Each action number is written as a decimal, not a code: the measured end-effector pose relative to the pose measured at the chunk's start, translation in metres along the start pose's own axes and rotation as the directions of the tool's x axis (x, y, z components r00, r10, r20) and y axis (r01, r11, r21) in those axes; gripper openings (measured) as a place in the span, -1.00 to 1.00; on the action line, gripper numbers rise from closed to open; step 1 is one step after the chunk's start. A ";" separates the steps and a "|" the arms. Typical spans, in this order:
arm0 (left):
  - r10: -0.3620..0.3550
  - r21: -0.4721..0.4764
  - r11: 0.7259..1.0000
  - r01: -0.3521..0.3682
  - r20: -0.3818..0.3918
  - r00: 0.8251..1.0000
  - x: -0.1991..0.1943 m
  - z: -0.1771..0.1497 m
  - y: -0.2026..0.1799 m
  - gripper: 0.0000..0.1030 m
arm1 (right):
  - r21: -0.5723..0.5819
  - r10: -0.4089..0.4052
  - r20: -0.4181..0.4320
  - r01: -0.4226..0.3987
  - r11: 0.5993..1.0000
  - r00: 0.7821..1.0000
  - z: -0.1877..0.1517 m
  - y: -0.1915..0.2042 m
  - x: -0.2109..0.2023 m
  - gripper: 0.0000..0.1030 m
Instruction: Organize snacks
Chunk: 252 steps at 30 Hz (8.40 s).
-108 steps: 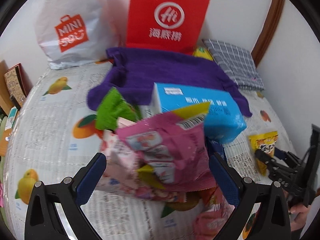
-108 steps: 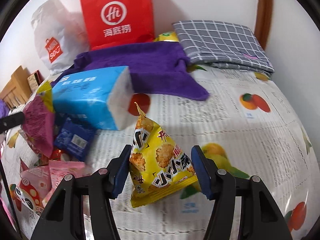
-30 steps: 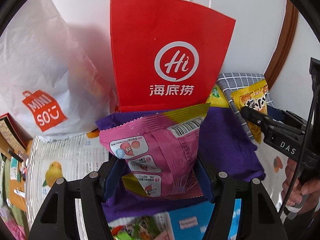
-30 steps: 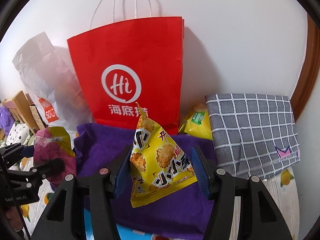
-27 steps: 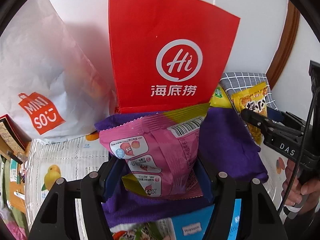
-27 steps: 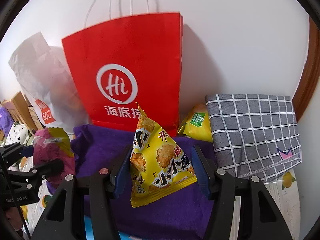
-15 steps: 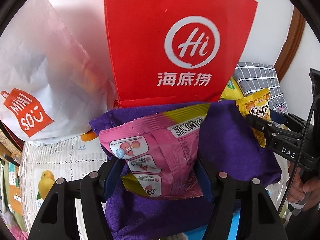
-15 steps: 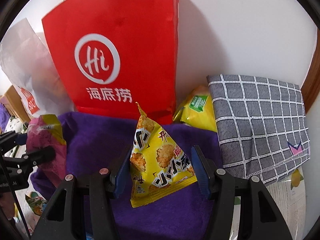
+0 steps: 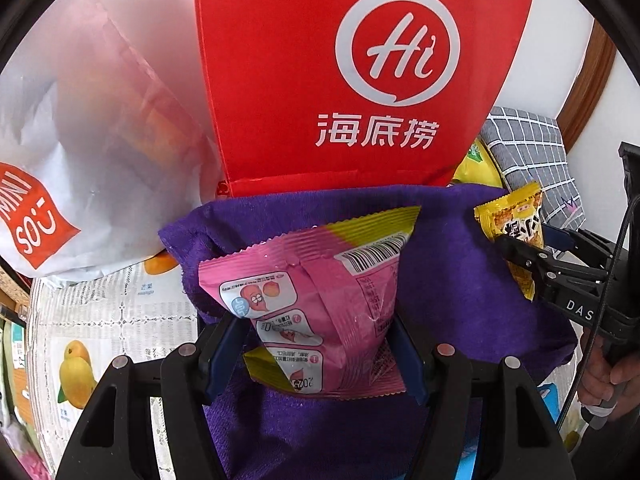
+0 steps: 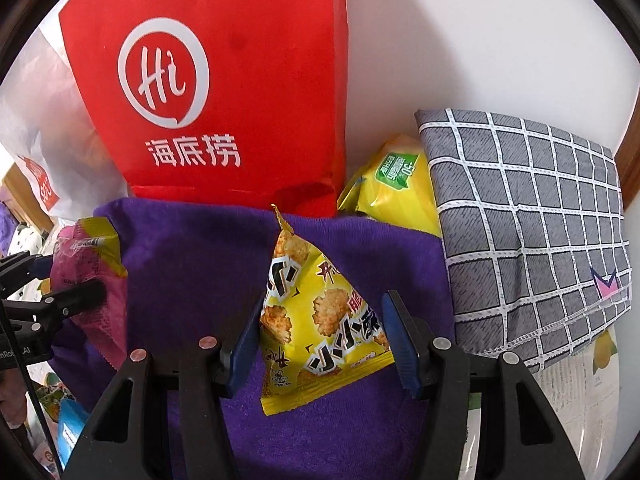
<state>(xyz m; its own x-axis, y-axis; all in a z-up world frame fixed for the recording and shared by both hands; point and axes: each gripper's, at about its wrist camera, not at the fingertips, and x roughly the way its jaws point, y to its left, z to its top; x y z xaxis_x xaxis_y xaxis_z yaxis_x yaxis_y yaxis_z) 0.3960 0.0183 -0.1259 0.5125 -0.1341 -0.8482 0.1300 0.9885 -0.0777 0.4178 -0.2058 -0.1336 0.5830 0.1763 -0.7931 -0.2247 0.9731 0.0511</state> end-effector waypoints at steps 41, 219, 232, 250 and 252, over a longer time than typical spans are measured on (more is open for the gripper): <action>-0.023 0.019 1.000 0.024 -0.062 0.998 0.023 0.002 -0.019 0.30 | -0.036 -0.019 -0.125 0.015 0.999 0.992 -0.012 0.012 0.050 0.18; -0.107 0.032 0.994 0.106 0.013 0.994 -0.159 -0.237 -0.036 -0.58 | 0.139 0.015 0.015 -0.017 0.990 1.000 -0.230 0.011 -0.185 -0.40; -0.114 -0.007 0.993 0.115 0.098 0.989 -0.191 -0.201 -0.031 -0.58 | 0.072 0.014 0.052 -0.018 0.997 0.999 -0.190 0.036 -0.203 -0.40; -0.105 -0.030 0.993 0.110 0.131 0.986 -0.177 -0.127 -0.017 -0.58 | 0.020 -0.014 0.093 0.012 1.000 0.996 -0.114 0.034 -0.183 -0.40; -0.105 -0.037 0.993 0.111 0.132 0.986 -0.173 -0.121 -0.015 -0.58 | 0.017 -0.012 0.095 0.011 1.000 0.995 -0.106 0.034 -0.178 -0.40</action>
<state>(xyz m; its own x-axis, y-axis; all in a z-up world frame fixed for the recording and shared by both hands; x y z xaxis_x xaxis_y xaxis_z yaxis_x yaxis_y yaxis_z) 0.2025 0.0354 -0.0413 0.6031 -0.2454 -0.7590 0.1544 0.9694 -0.1907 0.2236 -0.2195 -0.0555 0.6568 0.1777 -0.7328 -0.2054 0.9772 0.0529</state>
